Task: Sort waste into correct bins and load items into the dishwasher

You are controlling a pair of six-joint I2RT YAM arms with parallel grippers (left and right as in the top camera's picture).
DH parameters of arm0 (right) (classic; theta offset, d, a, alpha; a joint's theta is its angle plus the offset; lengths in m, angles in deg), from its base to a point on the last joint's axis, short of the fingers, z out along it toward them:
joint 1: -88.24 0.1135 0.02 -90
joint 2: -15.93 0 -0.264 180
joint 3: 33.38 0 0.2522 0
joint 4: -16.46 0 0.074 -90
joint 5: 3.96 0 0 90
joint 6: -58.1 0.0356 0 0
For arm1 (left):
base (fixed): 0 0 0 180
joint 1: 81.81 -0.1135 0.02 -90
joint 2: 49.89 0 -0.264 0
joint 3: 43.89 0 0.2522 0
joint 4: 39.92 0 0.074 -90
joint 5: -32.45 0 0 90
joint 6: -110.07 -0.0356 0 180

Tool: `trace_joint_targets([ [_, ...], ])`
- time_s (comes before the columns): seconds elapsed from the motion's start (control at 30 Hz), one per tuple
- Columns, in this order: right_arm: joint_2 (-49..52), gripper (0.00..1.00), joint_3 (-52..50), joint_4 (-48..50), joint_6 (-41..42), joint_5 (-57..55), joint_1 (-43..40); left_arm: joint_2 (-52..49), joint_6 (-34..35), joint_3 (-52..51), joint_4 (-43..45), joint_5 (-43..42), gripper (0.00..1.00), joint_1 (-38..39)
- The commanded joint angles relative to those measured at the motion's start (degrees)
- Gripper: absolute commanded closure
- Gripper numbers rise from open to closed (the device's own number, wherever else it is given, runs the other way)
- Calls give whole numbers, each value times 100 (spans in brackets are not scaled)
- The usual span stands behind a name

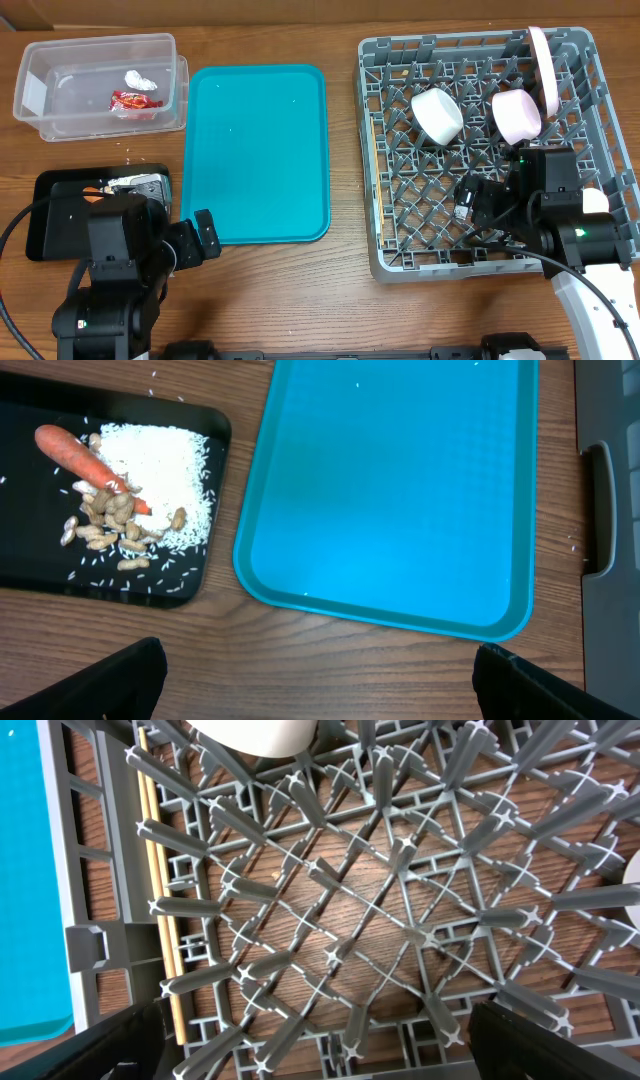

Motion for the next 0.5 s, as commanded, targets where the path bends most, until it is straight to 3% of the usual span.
trace_joint_targets([
  [0.0, -118, 0, -94, 35, -13, -13, 24, 7, 122, -46, 2, 72, 0, 4],
  [0.2, -914, 0, -782, 706, -13, -33, 24, 9, 122, -46, 2, 72, 0, 4],
  [0.47, -3504, 0, -3617, 3960, -11, 125, 24, 7, 122, -46, 2, 72, 0, 4],
])
